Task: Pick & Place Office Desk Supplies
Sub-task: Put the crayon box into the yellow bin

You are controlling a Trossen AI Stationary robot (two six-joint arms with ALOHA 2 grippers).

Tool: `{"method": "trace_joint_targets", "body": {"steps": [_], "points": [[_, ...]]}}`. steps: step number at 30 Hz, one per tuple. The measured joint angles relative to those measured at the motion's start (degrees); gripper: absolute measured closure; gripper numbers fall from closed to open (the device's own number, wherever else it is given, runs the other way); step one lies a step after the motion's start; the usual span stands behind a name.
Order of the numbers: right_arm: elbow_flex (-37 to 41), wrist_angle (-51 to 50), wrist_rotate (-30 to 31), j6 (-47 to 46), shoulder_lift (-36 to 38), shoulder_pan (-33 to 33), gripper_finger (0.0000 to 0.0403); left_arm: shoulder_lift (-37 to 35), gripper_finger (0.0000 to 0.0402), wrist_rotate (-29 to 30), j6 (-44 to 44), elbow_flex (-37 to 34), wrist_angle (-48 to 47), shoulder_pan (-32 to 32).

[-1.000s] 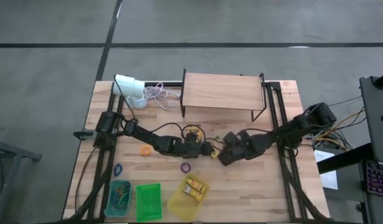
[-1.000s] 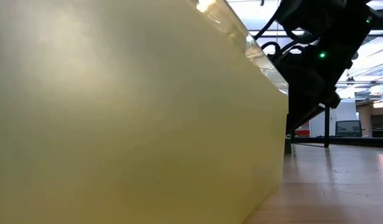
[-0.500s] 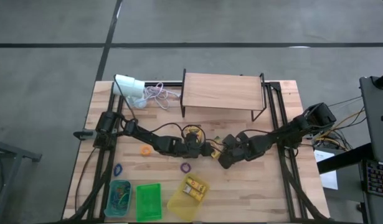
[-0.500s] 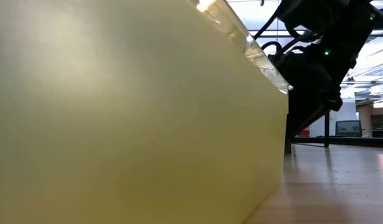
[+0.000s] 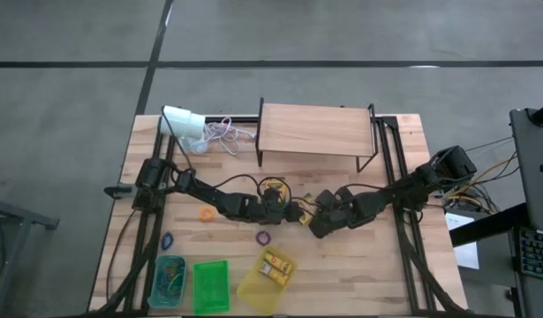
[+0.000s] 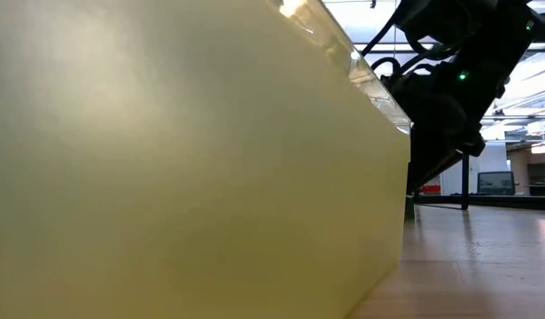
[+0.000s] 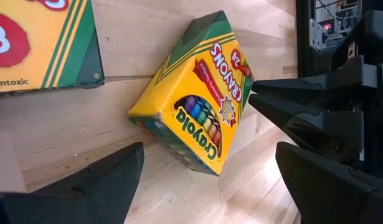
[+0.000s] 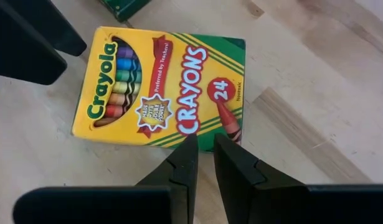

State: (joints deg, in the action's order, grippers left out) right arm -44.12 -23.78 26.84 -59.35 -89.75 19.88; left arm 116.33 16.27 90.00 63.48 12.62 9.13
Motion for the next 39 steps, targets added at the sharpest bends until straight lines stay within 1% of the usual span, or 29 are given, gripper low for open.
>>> {"method": "trace_joint_targets", "body": {"steps": [12,16,21,30,35,39], "points": [[-0.2,1.1,0.7,0.0,-3.2,-0.1,0.0351,0.0,0.0035,0.1,0.1,-0.1,-0.3,0.0],[-0.2,1.0,0.4,0.0,-2.9,-0.1,0.0351,0.0,0.0035,0.1,0.1,-0.1,-0.3,0.0],[-0.2,0.4,-1.6,0.0,-2.2,-0.1,0.0351,0.0,0.0035,0.1,0.2,-0.1,-0.1,0.0],[-0.1,0.3,-2.0,0.0,-2.2,-0.1,0.0351,0.0,0.0035,0.2,0.1,0.3,-0.1,-0.1],[-0.1,0.3,-2.0,0.0,-2.2,-0.1,0.0351,0.2,0.0035,2.1,-0.2,0.3,0.4,-0.1],[-0.1,0.4,-1.8,0.0,-2.2,-0.2,0.0351,1.6,0.0035,2.2,-0.2,0.4,1.8,-0.2]]}}
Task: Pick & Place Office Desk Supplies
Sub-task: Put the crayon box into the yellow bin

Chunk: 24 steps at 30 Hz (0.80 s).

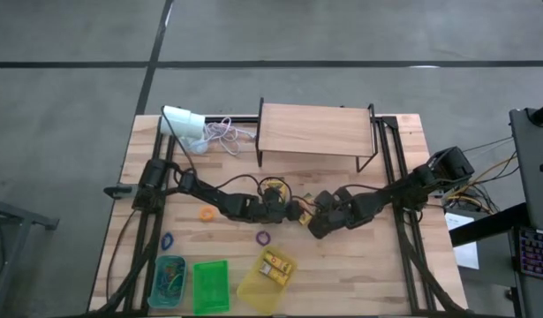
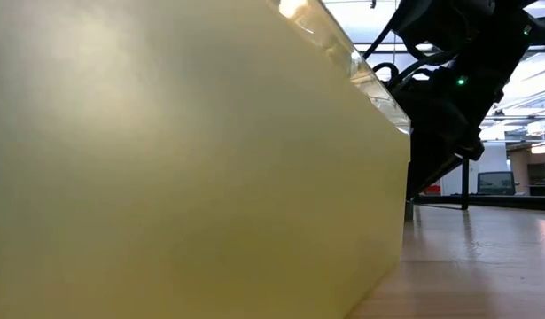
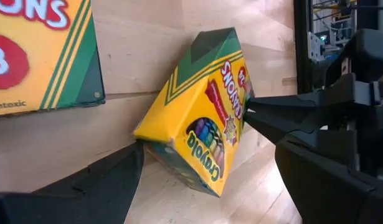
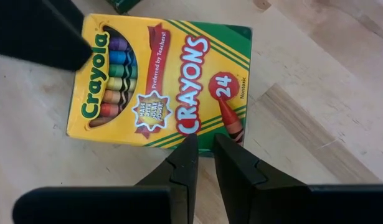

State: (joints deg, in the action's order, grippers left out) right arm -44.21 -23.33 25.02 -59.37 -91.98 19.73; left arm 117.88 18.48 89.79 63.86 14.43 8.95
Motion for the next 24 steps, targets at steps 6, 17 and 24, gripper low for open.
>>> {"method": "trace_joint_targets", "body": {"steps": [6,17,24], "points": [[0.0,0.0,0.2,0.0,0.0,0.0,0.0351,2.3,0.0035,-0.2,0.0,0.2,1.8,0.0],[0.0,0.0,0.2,0.3,0.0,0.0,0.0351,1.1,0.0035,-1.1,-4.1,-0.1,1.6,-0.4],[0.0,0.1,0.2,0.3,0.0,0.0,0.0351,0.9,0.0035,-1.7,-4.1,0.0,-0.6,-1.3]]}}
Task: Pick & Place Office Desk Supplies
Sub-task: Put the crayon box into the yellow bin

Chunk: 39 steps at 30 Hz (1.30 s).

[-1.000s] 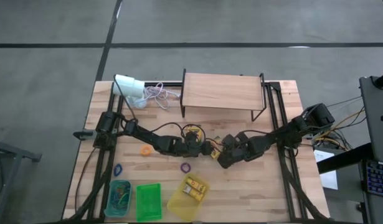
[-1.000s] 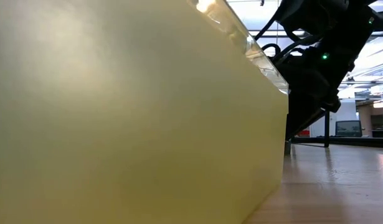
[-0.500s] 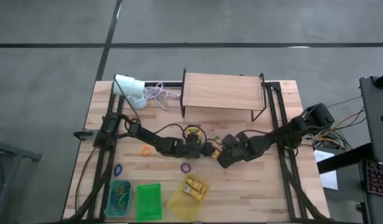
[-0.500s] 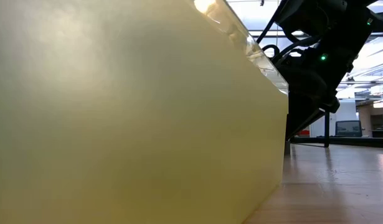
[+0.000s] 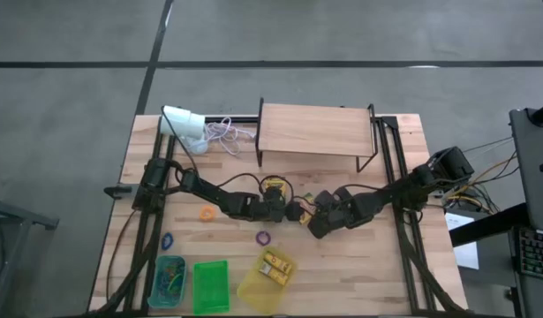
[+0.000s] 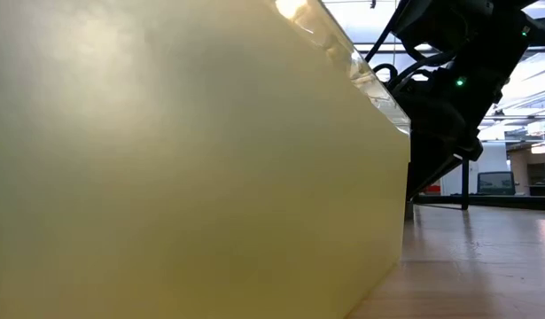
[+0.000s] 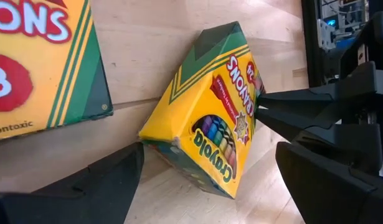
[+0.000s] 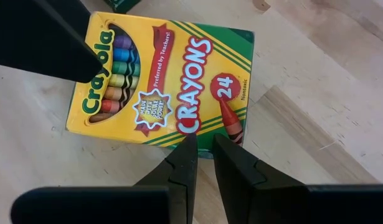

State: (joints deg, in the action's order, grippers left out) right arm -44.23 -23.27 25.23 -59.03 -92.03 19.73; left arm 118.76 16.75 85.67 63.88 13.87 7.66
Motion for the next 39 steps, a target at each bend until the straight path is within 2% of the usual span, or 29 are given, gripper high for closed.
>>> {"method": "trace_joint_targets", "body": {"steps": [22,39], "points": [[0.0,0.0,0.0,0.1,0.0,0.0,0.0351,-0.1,0.0035,-4.8,3.3,0.0,-0.8,-0.5],[0.0,0.3,0.0,0.1,0.0,0.0,0.0351,-0.2,0.0035,-5.1,2.8,0.0,-1.5,-2.2]]}}
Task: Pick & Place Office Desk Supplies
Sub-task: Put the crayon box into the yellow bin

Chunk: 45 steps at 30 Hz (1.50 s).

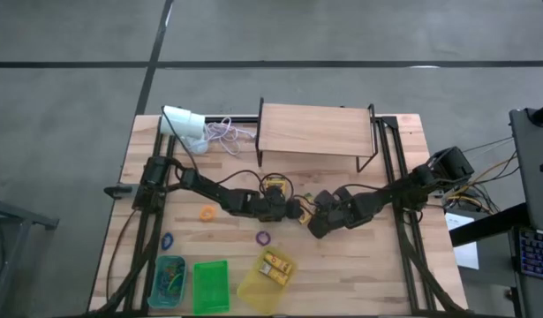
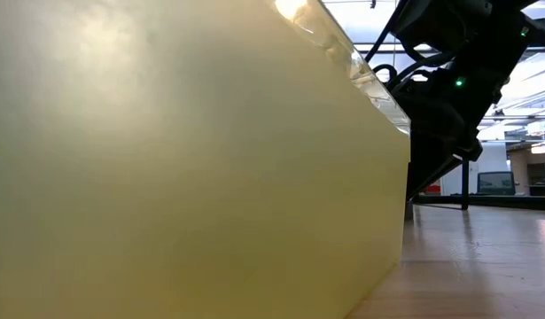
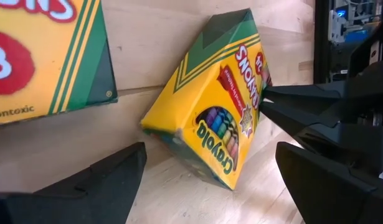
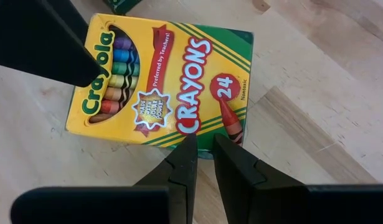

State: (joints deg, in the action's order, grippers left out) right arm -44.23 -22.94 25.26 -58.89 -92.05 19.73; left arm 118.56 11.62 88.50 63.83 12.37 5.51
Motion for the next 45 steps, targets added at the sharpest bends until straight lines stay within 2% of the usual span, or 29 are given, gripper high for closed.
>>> {"method": "trace_joint_targets", "body": {"steps": [11,45], "points": [[0.0,0.5,0.0,0.1,0.0,0.0,0.0351,0.2,0.0035,0.8,-1.7,-0.1,2.6,-0.4],[1.2,0.7,-1.1,0.4,0.1,0.2,0.0351,0.1,0.0035,-1.2,-1.3,0.1,1.1,-0.4]]}}
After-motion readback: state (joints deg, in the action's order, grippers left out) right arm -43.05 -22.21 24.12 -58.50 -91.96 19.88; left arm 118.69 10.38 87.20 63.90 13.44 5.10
